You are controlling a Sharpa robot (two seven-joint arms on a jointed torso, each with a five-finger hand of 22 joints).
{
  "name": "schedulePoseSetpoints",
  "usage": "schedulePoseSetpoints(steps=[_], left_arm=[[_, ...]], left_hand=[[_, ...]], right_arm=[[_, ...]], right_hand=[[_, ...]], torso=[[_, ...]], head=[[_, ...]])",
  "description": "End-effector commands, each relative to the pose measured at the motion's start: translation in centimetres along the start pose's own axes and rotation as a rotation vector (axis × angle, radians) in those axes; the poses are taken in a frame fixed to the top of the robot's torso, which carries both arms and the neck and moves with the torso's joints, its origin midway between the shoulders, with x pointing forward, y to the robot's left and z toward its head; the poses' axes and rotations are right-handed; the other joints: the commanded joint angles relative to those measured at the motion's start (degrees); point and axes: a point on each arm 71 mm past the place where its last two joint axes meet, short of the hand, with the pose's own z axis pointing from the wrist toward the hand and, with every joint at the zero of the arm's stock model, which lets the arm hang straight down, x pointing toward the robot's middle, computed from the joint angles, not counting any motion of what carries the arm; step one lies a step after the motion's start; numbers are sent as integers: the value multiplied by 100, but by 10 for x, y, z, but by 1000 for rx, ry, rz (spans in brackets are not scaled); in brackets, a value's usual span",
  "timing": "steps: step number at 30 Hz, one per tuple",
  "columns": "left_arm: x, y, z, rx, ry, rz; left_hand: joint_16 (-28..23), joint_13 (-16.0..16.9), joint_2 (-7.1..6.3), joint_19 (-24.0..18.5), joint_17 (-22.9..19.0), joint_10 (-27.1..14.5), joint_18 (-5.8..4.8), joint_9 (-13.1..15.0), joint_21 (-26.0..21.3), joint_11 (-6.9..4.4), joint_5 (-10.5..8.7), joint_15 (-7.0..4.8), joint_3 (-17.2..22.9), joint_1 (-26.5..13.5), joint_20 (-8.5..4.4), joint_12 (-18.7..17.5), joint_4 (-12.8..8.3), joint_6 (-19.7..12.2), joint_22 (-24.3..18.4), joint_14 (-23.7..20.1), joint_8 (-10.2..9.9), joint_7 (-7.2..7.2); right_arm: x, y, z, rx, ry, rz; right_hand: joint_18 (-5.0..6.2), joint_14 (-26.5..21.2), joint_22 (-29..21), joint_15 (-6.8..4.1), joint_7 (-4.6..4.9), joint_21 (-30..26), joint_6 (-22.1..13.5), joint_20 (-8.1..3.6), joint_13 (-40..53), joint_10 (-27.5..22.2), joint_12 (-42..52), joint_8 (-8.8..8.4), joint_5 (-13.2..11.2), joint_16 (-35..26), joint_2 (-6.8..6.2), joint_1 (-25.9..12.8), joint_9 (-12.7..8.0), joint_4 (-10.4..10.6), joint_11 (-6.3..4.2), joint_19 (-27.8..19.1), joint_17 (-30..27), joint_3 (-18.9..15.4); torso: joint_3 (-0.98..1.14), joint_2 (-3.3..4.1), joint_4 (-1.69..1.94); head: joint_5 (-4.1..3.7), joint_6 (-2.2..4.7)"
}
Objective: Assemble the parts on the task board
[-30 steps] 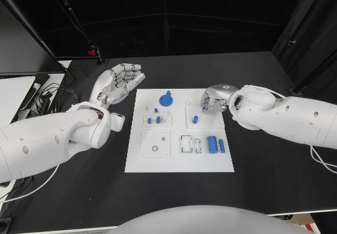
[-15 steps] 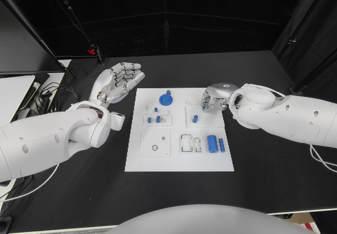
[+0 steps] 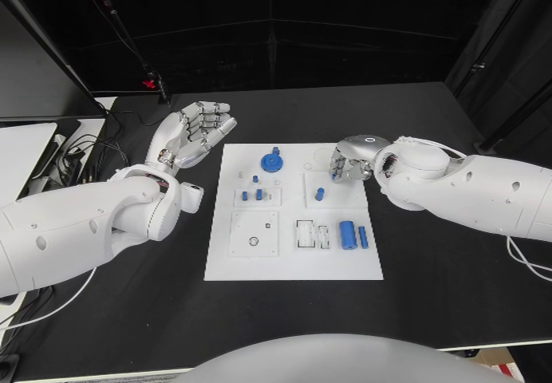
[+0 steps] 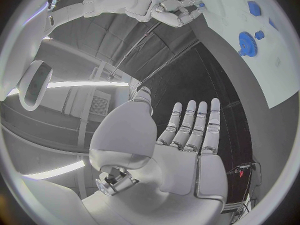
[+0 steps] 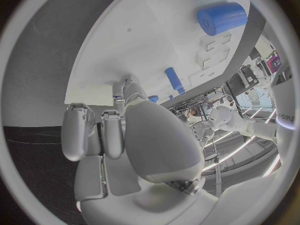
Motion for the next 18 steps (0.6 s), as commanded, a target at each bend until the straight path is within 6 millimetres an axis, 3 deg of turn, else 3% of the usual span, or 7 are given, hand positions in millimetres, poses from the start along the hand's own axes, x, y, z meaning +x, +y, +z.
schedulePoseSetpoints(steps=[1, 18], left_arm=[[0, -10, 0, 128, 1, -4], [-2, -9, 0, 126, -1, -1]], left_hand=[[36, -6, 66, 35, -5, -20, -47, -10, 35, 3, 29, -10, -7, -1, -3, 27, -11, -42, -8, 20, 37, 798], [45, -8, 81, 38, -14, -16, -46, -14, 36, 2, 36, -11, -11, 4, -3, 38, -11, -39, -12, 19, 46, 797]], right_arm=[[4, 1, -2, -12, 2, -11], [-11, 3, -15, -103, -206, 26]], right_hand=[[-50, 318, 697, -45, -5, -15, 66, -54, -9, 64, -53, 26, -18, -31, -8, 83, 16, 9, 15, 3, -1, 40], [-58, 328, 717, -37, 8, 2, 177, -54, -9, 240, -240, -17, -17, -24, -7, 191, 7, 7, 23, 24, 29, 158]], torso=[[-2, -2, -1], [0, -2, -5]], head=[[6, -3], [32, 22]])
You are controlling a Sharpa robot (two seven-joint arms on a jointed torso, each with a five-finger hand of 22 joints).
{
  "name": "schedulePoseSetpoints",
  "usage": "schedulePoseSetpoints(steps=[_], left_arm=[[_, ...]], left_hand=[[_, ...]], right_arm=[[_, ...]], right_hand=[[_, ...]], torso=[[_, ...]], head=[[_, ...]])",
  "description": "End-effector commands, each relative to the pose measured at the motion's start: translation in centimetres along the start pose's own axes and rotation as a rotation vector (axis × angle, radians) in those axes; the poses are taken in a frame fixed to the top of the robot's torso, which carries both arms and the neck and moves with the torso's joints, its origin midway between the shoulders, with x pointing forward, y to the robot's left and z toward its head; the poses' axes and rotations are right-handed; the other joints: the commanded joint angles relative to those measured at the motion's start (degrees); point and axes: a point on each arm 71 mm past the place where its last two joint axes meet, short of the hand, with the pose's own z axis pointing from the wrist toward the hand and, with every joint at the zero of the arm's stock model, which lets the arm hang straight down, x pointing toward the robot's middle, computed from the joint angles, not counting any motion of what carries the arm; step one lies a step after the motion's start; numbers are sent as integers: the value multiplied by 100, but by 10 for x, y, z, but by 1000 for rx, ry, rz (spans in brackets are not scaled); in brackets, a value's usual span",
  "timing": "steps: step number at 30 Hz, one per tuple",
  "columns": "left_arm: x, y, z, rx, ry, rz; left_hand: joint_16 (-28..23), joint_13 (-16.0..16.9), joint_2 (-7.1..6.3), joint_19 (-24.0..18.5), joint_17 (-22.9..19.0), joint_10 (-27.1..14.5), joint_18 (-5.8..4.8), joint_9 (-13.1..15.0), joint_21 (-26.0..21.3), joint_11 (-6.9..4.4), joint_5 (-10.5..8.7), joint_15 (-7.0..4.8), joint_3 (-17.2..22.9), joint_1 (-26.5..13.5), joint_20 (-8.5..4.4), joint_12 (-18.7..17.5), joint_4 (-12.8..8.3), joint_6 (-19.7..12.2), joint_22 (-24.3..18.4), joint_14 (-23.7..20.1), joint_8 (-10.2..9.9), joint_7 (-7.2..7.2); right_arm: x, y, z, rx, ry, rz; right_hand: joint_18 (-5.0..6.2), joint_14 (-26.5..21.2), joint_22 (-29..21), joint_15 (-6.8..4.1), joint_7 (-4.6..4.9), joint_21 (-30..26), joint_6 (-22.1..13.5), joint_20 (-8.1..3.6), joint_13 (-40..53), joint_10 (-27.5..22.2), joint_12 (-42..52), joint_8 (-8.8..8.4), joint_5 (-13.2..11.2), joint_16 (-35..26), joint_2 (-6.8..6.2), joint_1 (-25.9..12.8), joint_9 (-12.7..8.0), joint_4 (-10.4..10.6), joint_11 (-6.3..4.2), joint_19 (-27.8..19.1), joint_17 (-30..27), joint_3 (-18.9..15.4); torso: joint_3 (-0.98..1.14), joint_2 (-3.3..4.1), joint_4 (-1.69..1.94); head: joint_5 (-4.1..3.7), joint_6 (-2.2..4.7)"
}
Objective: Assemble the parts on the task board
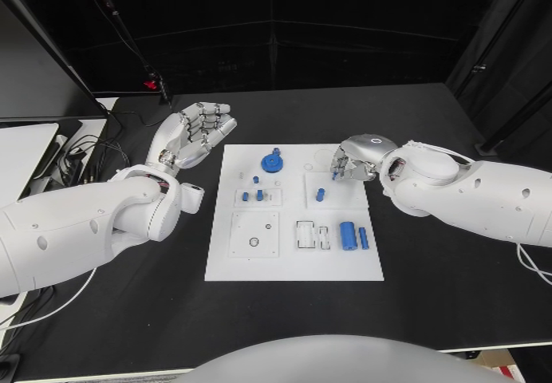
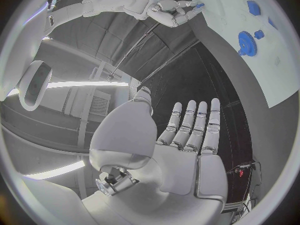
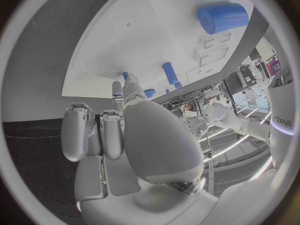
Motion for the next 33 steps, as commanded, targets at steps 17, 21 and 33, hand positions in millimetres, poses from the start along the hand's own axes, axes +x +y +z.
schedulePoseSetpoints(steps=[17, 21, 33], left_arm=[[-2, -9, 0, 123, 1, -3], [-1, -9, 0, 123, 2, -4], [-1, -9, 0, 123, 4, -5]], left_hand=[[22, -9, 61, 39, -7, -15, -46, -10, 37, 2, 38, -11, -12, -18, -3, 40, -11, -39, -6, 19, 22, 797], [26, -10, 66, 40, -11, -14, -46, -12, 37, 2, 41, -12, -15, -16, -3, 45, -12, -37, -8, 19, 26, 796], [31, -11, 69, 39, -20, -13, -47, -15, 37, 1, 43, -12, -27, -24, -3, 52, -8, -35, -11, 17, 33, 796]], right_arm=[[-32, 27, -24, -168, -233, 53], [-36, 41, -23, -227, -277, 76], [-33, 90, -4, -334, -234, 127]], right_hand=[[-60, 332, 725, -40, -6, 9, 102, -34, -4, 113, -105, -42, 22, -19, 2, 83, 4, 12, -1, 11, 29, 73], [-60, 336, 728, -44, -7, 12, 116, -37, -4, 157, -143, -57, 25, -13, 10, 110, 2, 9, -7, 15, 46, 111], [-57, 334, 721, -42, 1, 1, 115, -37, -7, 179, -203, -84, 25, -18, 13, 127, -3, 14, 0, 9, 30, 149]], torso=[[-2, 2, 0], [-1, 3, 11], [-3, 0, 17]], head=[[60, 10], [74, 5], [364, -53]])
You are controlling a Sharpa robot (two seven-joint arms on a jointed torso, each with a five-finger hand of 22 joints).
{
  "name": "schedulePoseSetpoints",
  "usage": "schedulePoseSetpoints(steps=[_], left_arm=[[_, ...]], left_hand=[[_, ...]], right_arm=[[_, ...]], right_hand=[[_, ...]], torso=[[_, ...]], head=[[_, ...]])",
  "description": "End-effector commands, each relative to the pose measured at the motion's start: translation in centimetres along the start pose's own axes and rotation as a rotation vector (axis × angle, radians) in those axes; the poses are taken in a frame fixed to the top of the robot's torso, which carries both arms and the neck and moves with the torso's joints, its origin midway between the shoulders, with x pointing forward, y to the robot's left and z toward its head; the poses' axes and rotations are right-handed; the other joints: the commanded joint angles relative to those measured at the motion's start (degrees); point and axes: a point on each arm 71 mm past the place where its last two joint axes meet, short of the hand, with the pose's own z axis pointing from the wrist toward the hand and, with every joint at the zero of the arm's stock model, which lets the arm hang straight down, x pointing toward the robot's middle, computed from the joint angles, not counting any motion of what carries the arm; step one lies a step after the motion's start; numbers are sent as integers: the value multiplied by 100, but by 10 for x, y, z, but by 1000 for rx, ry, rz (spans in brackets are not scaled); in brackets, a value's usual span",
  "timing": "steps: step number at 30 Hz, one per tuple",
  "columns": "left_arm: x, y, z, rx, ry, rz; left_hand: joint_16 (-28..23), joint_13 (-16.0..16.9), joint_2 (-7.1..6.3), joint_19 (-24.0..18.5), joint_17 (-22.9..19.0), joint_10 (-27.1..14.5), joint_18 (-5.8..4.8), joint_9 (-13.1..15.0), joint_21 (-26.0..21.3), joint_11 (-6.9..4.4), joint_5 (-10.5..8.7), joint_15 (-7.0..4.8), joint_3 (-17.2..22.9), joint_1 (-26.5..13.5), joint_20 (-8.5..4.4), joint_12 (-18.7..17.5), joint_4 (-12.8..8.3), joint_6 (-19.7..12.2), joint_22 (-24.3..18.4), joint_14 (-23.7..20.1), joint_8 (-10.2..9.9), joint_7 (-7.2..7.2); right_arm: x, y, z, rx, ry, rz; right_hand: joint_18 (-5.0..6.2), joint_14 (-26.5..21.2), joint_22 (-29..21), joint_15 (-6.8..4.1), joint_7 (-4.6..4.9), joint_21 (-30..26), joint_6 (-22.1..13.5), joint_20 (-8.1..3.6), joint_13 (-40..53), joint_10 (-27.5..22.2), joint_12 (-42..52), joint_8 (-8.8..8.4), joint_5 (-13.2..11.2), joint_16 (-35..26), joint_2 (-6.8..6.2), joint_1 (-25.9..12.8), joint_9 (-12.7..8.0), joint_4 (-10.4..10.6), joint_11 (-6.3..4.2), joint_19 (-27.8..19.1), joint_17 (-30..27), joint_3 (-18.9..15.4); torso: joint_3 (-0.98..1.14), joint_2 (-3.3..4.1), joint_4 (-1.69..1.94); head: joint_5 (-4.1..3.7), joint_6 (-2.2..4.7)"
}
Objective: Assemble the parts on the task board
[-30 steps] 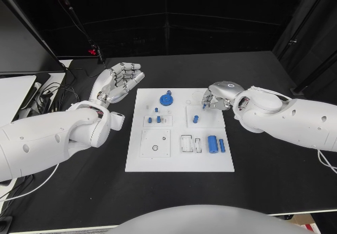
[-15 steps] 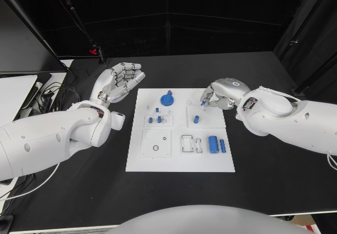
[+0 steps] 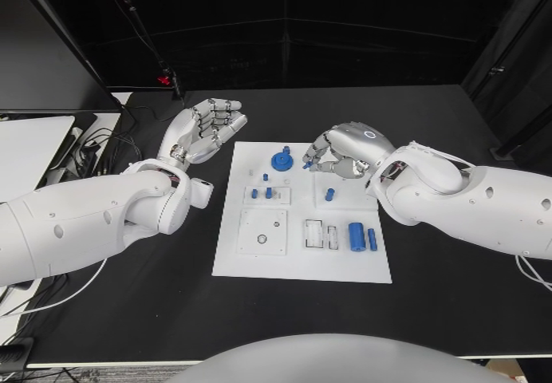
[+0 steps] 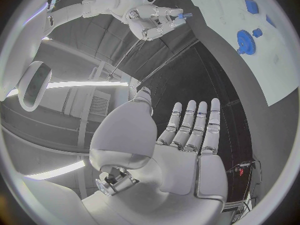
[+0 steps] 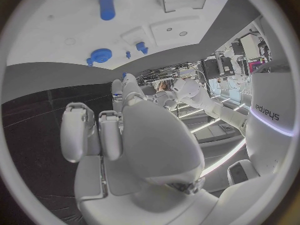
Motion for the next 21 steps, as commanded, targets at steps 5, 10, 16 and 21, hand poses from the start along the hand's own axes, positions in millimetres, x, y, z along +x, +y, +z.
schedulePoseSetpoints(steps=[5, 10, 16, 21], left_arm=[[1, -10, 1, 126, 8, -9], [2, -10, 1, 126, 9, -10], [2, -10, 1, 127, 9, -9], [2, -10, 1, 127, 8, -9]], left_hand=[[44, -15, 64, 30, -47, -24, -51, -27, 30, 3, -1, -8, -83, -74, -3, 48, -2, -39, -24, -11, 54, 796], [48, -17, 68, 27, -57, -27, -53, -31, 28, 3, -6, -7, -95, -87, -2, 52, -3, -40, -29, -16, 58, 797], [57, -18, 82, 23, -70, -27, -54, -37, 27, 3, -21, -6, -110, -107, -2, 62, -3, -35, -35, -21, 69, 796], [57, -18, 82, 23, -70, -27, -54, -37, 27, 3, -21, -6, -110, -107, -2, 62, -3, -35, -35, -21, 69, 796]], right_arm=[[11, 24, 18, -56, 54, 43], [23, 37, 25, -64, 106, 64], [37, 47, 27, -64, 160, 83], [46, 52, 28, -60, 194, 93]], right_hand=[[-52, 331, 707, -38, 25, -17, 22, -35, -7, 58, -66, -10, 19, -24, 25, 3, 1, 15, 7, -3, -29, 55], [-48, 328, 695, -30, 36, -34, 12, -29, -7, 64, -121, -41, 26, -28, 15, 20, -6, 8, 13, -14, -37, 84], [-49, 329, 699, -24, 48, -32, 6, -24, -7, 67, -162, -65, 31, -28, 15, 43, -11, -7, 22, -12, -33, 116], [-48, 328, 696, -20, 54, -36, 0, -20, -7, 68, -183, -78, 32, -30, 18, 48, -14, -10, 27, -14, -39, 132]], torso=[[2, 7, 2], [3, 8, -3], [0, 2, -16], [-3, 1, -17]], head=[[258, -63], [349, -120], [384, -161], [394, -197]])
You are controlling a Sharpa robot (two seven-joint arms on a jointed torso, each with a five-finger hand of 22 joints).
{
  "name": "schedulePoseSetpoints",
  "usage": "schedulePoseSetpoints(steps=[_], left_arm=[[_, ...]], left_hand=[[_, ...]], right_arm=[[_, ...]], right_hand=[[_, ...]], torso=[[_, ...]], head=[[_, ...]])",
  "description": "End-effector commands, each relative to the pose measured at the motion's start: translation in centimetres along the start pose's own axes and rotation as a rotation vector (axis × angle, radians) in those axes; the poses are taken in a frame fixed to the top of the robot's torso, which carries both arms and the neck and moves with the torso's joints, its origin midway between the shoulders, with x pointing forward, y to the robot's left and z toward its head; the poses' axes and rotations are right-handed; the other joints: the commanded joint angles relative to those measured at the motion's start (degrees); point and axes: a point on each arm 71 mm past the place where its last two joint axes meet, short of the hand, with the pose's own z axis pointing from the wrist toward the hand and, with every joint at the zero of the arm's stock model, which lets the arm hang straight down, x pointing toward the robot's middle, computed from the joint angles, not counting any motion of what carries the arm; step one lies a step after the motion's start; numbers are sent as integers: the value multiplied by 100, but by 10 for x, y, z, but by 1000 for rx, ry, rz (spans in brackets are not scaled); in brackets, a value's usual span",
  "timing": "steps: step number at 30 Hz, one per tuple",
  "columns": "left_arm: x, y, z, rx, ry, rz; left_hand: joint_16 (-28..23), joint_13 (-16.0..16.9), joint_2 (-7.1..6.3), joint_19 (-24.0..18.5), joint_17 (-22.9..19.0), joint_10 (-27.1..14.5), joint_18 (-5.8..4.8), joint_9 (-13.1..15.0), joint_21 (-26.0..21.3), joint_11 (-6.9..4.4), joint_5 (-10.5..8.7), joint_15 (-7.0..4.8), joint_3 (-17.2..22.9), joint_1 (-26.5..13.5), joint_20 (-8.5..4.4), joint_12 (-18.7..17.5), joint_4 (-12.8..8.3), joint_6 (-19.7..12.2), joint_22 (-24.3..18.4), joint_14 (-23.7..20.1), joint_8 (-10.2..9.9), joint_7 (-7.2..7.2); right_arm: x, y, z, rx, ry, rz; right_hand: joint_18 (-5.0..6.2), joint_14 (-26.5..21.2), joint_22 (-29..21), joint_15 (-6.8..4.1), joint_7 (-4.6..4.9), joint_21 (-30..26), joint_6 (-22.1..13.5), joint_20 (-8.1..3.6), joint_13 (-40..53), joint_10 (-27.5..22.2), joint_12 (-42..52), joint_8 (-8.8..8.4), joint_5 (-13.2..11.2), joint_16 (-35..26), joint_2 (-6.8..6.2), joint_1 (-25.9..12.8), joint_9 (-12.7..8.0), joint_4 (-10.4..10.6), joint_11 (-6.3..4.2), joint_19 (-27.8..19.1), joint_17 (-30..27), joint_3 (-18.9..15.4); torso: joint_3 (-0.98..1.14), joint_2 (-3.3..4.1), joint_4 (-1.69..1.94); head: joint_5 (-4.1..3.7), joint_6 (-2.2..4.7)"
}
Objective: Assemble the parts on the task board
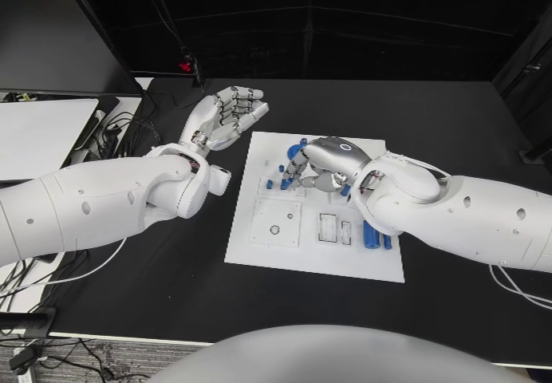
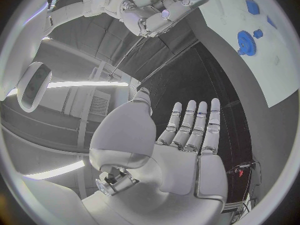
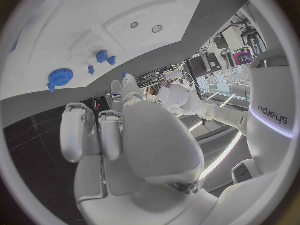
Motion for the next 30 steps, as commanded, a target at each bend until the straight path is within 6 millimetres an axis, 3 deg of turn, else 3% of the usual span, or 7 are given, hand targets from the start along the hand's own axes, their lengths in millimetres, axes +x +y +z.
schedulePoseSetpoints(steps=[1, 12, 30], left_arm=[[1, -10, 0, 127, 5, -7], [1, -10, 0, 126, 4, -6], [0, -9, 0, 125, 2, -3]], left_hand=[[34, -8, 6, 23, -4, -27, -54, -5, 27, 3, -21, -6, -22, -31, -2, 36, 3, -35, -5, -21, 13, 796], [41, -9, 15, 22, -14, -26, -54, -9, 26, 2, -31, -6, -32, -42, -2, 43, 2, -31, -9, -23, 20, 796], [45, -10, 19, 21, -18, -27, -54, -12, 26, 2, -29, -6, -36, -42, -2, 46, -1, -31, -12, -23, 23, 796]], right_arm=[[7, 0, 1, 23, 62, 4], [19, 4, 2, 32, 136, 9], [31, 5, 1, 76, 213, -8]], right_hand=[[-48, 328, 696, -20, 45, -36, 9, -20, -7, 48, -27, -17, 20, -30, 31, 32, 9, 3, 6, -14, 0, 35], [-47, 328, 693, -5, 68, -43, -15, -7, -7, 43, -94, -65, 24, -33, 30, 38, -1, -6, 26, -17, -6, 82], [-43, 326, 683, 3, 76, -57, -26, 0, -7, 32, -127, -86, 24, -38, 22, 34, -5, -6, 34, -25, -19, 97]], torso=[[-3, -4, -5], [0, -3, -5], [4, -1, -5]], head=[[13, -27], [-2, -100], [-26, -139]])
